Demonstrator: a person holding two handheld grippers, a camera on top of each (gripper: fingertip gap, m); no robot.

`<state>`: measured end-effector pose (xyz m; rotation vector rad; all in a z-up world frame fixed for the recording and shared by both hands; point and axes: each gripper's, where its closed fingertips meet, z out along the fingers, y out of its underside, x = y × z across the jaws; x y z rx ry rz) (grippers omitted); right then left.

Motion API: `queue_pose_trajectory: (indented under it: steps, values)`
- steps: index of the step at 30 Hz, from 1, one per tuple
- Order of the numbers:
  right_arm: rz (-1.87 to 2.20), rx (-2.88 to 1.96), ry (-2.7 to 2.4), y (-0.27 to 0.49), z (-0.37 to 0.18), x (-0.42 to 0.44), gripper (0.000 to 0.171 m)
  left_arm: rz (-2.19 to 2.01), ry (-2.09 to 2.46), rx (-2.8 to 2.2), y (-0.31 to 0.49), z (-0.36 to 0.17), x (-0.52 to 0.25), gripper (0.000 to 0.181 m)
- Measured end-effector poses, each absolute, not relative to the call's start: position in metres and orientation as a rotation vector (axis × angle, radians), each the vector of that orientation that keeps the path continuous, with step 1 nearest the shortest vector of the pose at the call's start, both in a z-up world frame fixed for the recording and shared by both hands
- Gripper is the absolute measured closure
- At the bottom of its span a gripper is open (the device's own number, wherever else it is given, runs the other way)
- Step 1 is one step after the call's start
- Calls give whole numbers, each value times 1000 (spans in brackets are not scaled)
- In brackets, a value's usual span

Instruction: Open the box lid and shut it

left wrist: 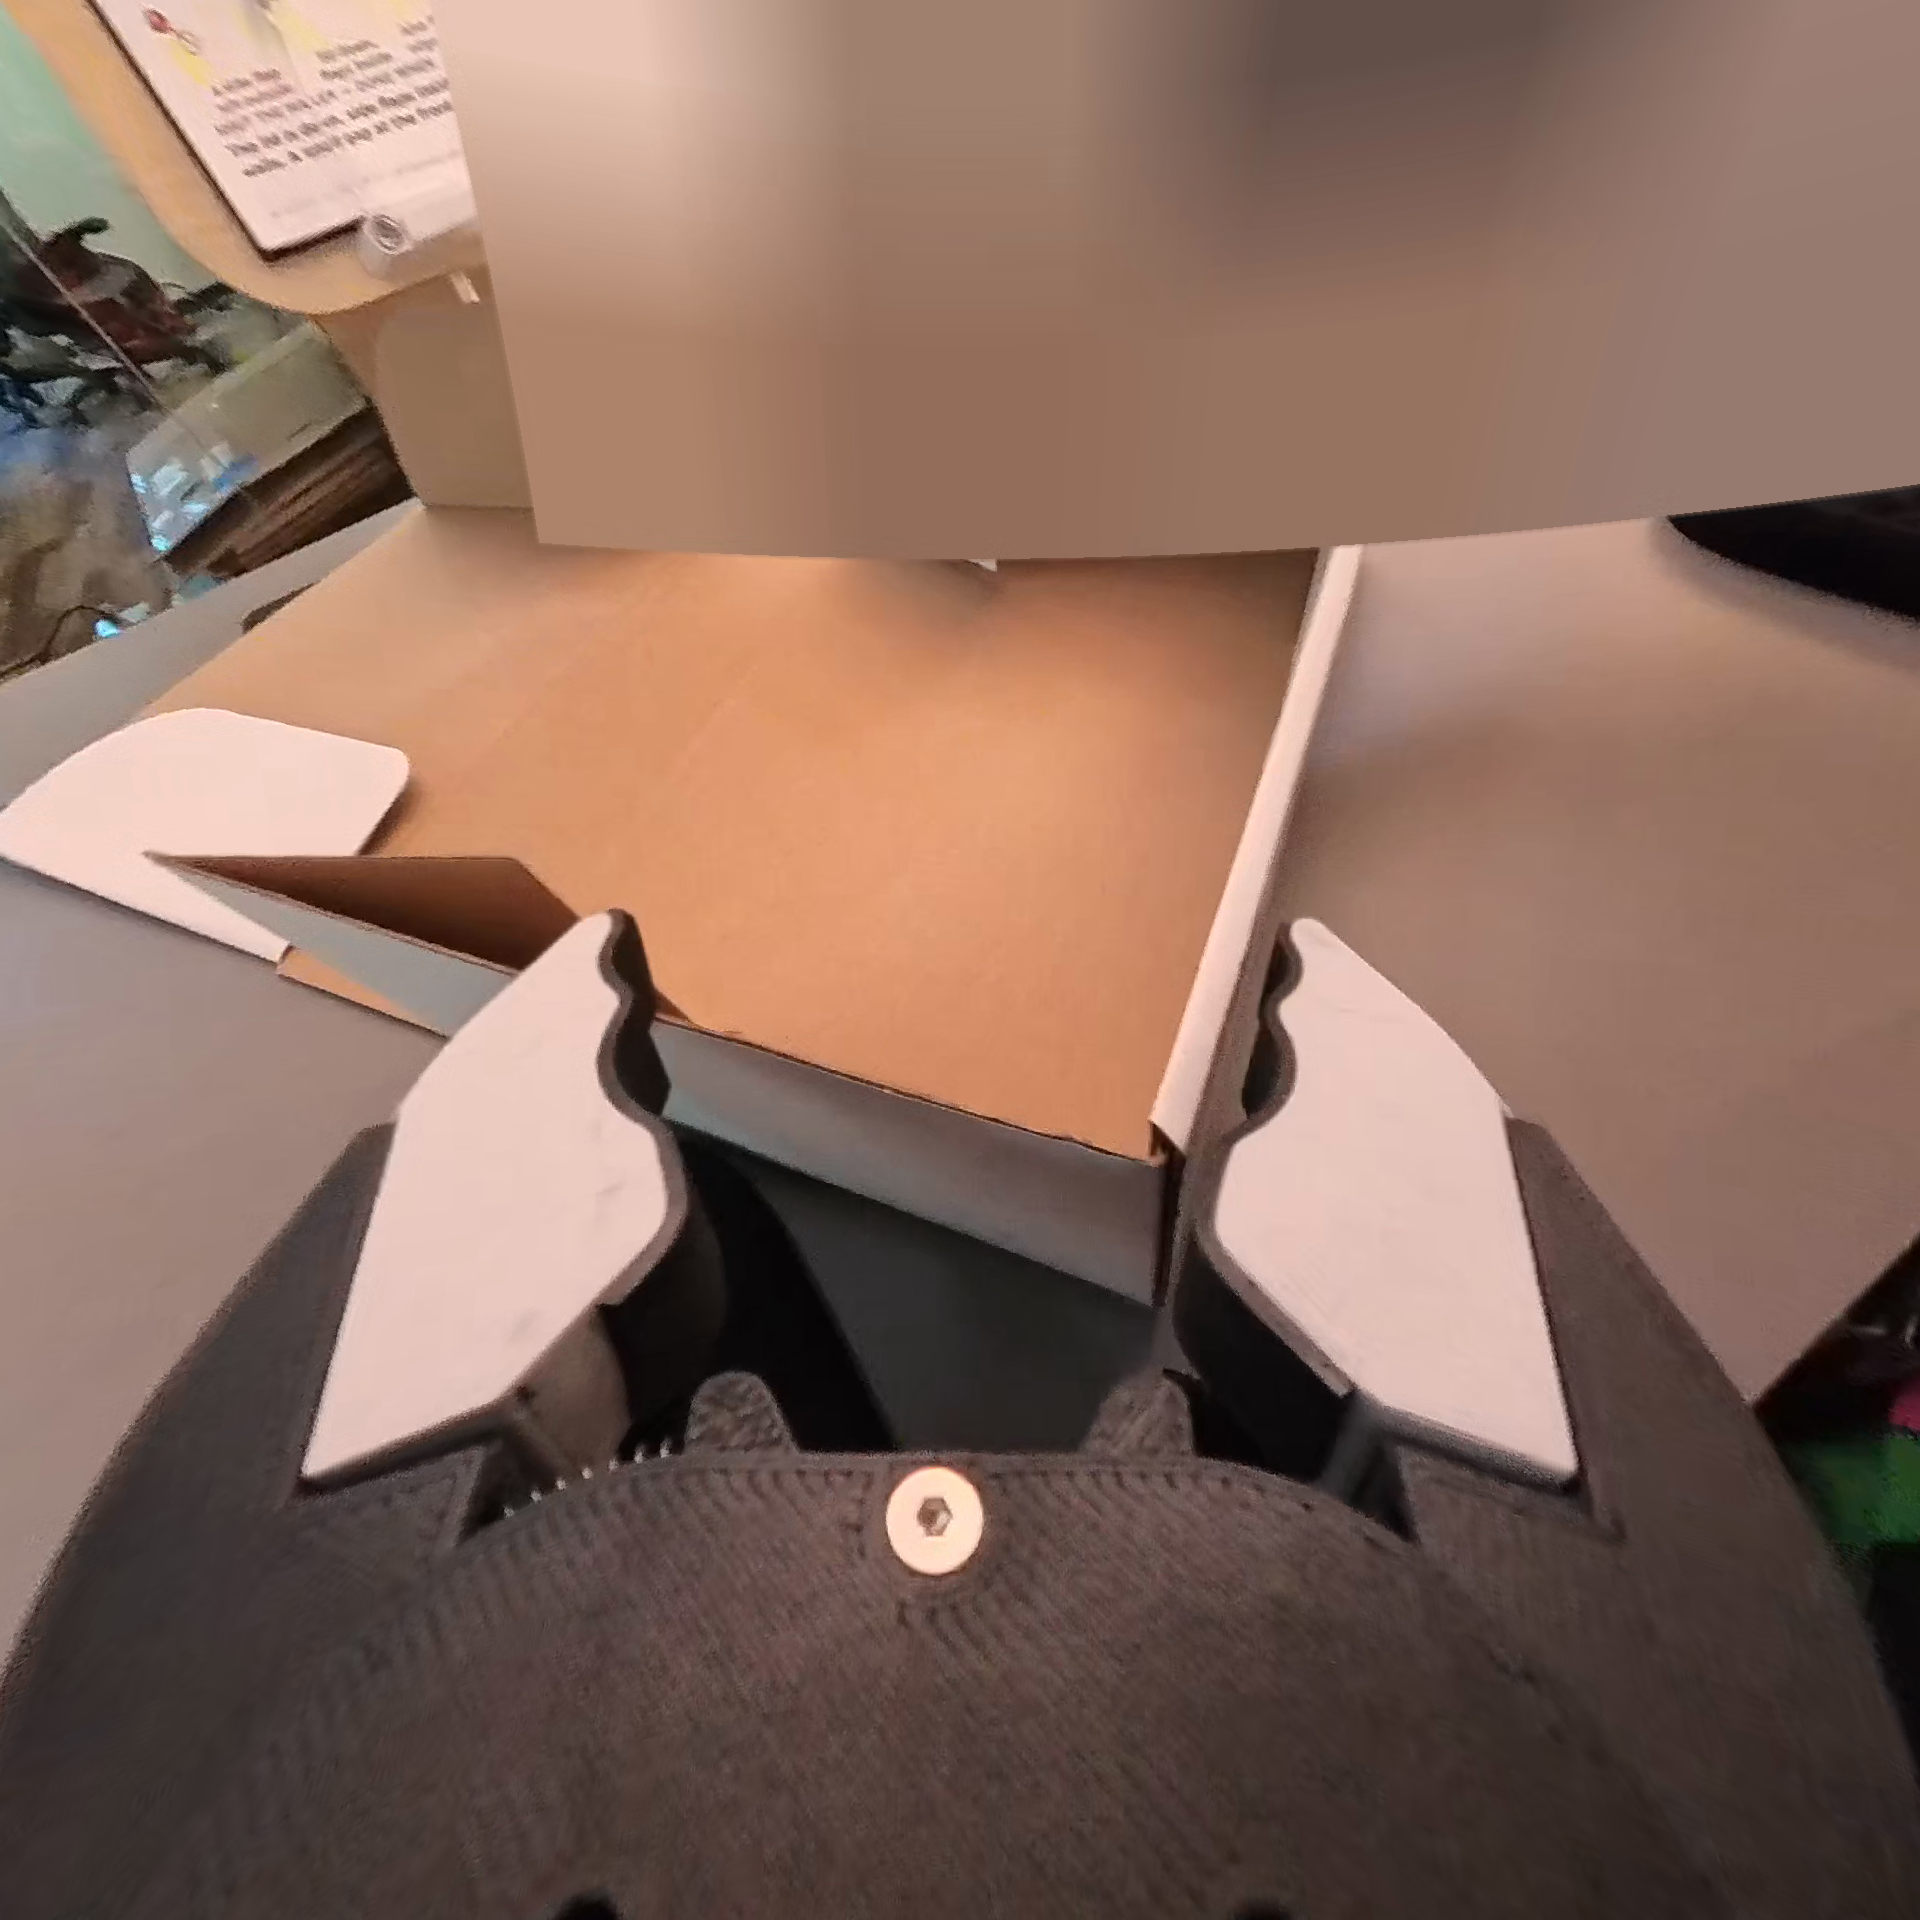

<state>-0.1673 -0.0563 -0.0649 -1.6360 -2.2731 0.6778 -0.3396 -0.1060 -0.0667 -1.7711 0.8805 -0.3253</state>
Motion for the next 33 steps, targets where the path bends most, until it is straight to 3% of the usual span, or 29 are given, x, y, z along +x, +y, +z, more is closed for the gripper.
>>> queue_pose_trajectory:
  steps: [4,7,9,11,16,21,27,33]
  values:
    - [1055,-1708,-2211,-80,-34,-170,134,-316,903,-1783,-111,-70,-340,76]
    - [846,-1772,-2308,-87,-62,-162,133,-422,866,-1780,-117,-61,-338,84]
    - [670,-1793,-2386,-92,-84,-157,139,-521,848,-1774,-121,-54,-334,92]
    - [504,-1703,-2395,-82,-90,-156,160,-590,823,-1775,-123,-46,-335,94]
    - [354,-1243,-2611,-78,-90,-134,163,-651,805,-1735,-132,-21,-341,100]
    - [322,-1233,-2700,-69,-88,-88,163,-634,830,-1723,-137,-5,-344,101]
    - [-123,-1456,-2401,14,-73,-24,151,-673,775,-1713,-126,10,-354,101]
    - [-209,-1756,-1931,50,-53,17,133,-614,837,-1746,-93,16,-357,104]
